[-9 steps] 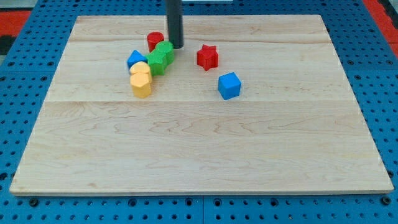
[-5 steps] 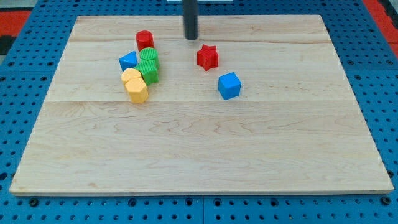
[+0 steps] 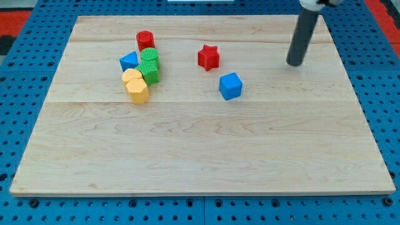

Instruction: Move blue cube towards yellow hexagon

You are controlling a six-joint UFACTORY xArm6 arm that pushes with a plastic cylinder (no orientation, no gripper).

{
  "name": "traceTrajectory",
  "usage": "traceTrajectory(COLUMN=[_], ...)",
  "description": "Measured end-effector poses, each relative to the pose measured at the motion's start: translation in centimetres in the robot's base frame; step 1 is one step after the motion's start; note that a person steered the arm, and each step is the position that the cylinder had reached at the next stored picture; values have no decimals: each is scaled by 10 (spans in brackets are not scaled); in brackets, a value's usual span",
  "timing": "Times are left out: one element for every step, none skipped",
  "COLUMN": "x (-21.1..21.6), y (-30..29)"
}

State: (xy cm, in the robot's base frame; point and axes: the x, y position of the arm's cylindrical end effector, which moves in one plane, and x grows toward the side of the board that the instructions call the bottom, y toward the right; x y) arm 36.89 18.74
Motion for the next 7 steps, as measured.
traceTrajectory(x=[59, 87, 67, 36, 40, 48, 39], y=[-28, -76, -95, -71, -68, -73, -118])
